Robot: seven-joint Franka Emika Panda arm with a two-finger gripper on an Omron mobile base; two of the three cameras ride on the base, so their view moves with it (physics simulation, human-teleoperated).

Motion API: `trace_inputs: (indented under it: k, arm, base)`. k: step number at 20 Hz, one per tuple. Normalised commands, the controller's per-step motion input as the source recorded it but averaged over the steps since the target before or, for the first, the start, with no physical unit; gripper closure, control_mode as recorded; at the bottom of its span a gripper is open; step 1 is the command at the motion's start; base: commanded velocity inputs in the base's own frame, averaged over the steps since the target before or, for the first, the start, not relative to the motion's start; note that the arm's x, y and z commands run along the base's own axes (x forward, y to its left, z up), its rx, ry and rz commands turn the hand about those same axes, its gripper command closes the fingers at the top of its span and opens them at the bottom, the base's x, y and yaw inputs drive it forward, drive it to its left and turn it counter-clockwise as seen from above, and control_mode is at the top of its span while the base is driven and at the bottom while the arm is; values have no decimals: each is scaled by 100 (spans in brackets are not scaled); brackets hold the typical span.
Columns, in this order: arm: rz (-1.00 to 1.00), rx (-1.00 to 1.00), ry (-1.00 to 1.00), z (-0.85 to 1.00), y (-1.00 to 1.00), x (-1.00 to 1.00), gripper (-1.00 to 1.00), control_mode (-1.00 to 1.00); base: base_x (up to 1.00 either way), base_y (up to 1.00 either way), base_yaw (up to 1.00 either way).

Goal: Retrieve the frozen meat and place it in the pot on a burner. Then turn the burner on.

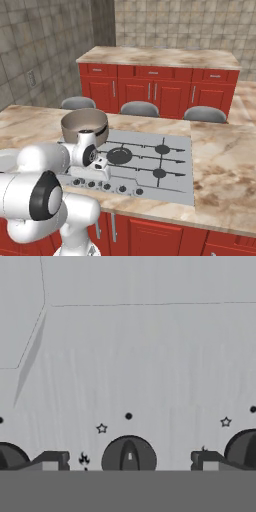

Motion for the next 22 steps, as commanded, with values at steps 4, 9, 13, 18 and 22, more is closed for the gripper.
trace_inputs:
  k: [4, 9, 13, 18, 22]
  arm:
    - [0, 0, 0, -41, 0, -6, -100, -100]
    - [-4, 5, 0, -29, 0, -38, -100, -100]
    - [-7, 7, 0, -33, 0, -51, 100, -100]
    - [-3, 4, -1, -20, 0, -33, 100, -100]
    - [0, 0, -2, -10, 0, 0, 100, -100]
  base:
    - [0, 0, 0]
    - [0, 0, 0]
    - [0, 0, 0]
    - [0, 0, 0]
    - [0, 0, 0]
